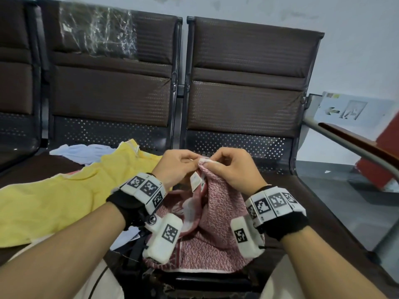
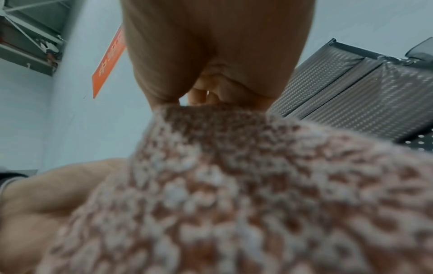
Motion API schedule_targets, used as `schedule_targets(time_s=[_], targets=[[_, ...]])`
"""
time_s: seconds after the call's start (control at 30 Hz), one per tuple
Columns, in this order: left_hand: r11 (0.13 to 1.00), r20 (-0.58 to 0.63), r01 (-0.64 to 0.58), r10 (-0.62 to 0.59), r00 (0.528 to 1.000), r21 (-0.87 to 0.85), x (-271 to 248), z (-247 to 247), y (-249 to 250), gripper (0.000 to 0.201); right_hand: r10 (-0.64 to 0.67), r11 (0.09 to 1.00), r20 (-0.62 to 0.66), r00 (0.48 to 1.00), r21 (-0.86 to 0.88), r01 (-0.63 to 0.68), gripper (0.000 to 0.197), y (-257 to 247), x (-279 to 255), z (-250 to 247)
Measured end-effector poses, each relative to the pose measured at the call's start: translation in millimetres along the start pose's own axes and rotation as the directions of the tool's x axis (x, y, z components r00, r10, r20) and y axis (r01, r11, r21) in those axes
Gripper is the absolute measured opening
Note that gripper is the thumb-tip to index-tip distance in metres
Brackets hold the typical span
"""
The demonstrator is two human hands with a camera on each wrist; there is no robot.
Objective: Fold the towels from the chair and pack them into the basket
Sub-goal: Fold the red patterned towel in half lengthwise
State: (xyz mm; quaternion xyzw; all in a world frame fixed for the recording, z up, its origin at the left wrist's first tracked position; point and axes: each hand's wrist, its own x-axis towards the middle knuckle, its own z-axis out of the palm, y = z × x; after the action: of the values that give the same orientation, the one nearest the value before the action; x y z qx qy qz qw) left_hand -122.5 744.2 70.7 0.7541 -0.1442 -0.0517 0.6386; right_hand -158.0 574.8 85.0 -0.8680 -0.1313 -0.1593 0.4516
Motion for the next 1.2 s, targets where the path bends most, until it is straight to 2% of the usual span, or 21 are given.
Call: schedule_targets(time_s=[0.13, 0.27, 0.43, 0.6, 0.7, 0.8, 0.83, 0.9, 0.97, 1.07, 1.1, 1.2], targets=[[1.0, 0.041, 0.024, -0.023, 0.999, -0.018, -3, 3, 0, 0.022, 0.042, 0.998, -0.045, 0.998, -0.042, -0.044, 0.019, 0, -1, 0], [0.994, 0.137, 0.059, -0.046, 0.989, -0.093, -8, 3, 3, 0.027, 0.07, 0.995, -0.055, 0.996, -0.064, -0.073, 0.015, 4, -1, -1], [1.0, 0.155, -0.007, 0.01, 0.988, -0.024, -8, -1, 2, 0.018, 0.106, 0.994, -0.022, 0.994, -0.02, -0.107, 0.015, 5, -2, -4], [0.967, 0.173, -0.163, 0.129, 0.976, 0.197, -9, -5, 2, 0.025, 0.115, 0.991, 0.08, 0.99, 0.055, -0.12, 0.017, 2, -4, -7], [0.939, 0.143, -0.201, 0.167, 0.976, 0.279, -5, -14, 4, 0.033, 0.144, 0.982, 0.129, 0.981, -0.142, -0.126, 0.03, 4, -5, -10], [0.947, 0.08, -0.173, 0.157, 0.984, 0.27, -3, -25, 3, 0.032, 0.21, 0.9, 0.252, 0.945, -0.427, -0.086, 0.035, 7, -10, -14], [0.95, 0.055, -0.156, 0.146, 0.988, 0.272, -3, -27, 2, 0.03, 0.227, 0.856, 0.251, 0.941, -0.512, -0.07, 0.035, 9, -11, -15], [0.953, 0.027, -0.12, 0.117, 0.993, 0.279, -4, -27, 2, 0.028, 0.239, 0.765, 0.162, 0.957, -0.638, -0.083, 0.026, 10, -12, -18], [0.957, 0.008, -0.096, 0.098, 0.995, 0.274, -6, -24, 3, 0.029, 0.209, 0.735, 0.065, 0.976, -0.669, -0.113, 0.01, 8, -13, -19], [0.965, -0.09, -0.051, 0.077, 0.993, 0.257, -7, -17, 7, 0.031, 0.167, 0.76, 0.085, 0.982, -0.646, -0.073, 0.039, 5, -15, -16], [0.964, -0.127, -0.035, 0.07, 0.989, 0.262, -7, -15, 9, 0.032, 0.171, 0.772, 0.1, 0.98, -0.632, -0.07, 0.043, 3, -15, -15], [0.925, -0.147, -0.11, 0.173, 0.974, 0.364, -13, -9, 15, 0.033, 0.181, 0.781, 0.095, 0.979, -0.618, -0.085, 0.019, -5, -17, -14]])
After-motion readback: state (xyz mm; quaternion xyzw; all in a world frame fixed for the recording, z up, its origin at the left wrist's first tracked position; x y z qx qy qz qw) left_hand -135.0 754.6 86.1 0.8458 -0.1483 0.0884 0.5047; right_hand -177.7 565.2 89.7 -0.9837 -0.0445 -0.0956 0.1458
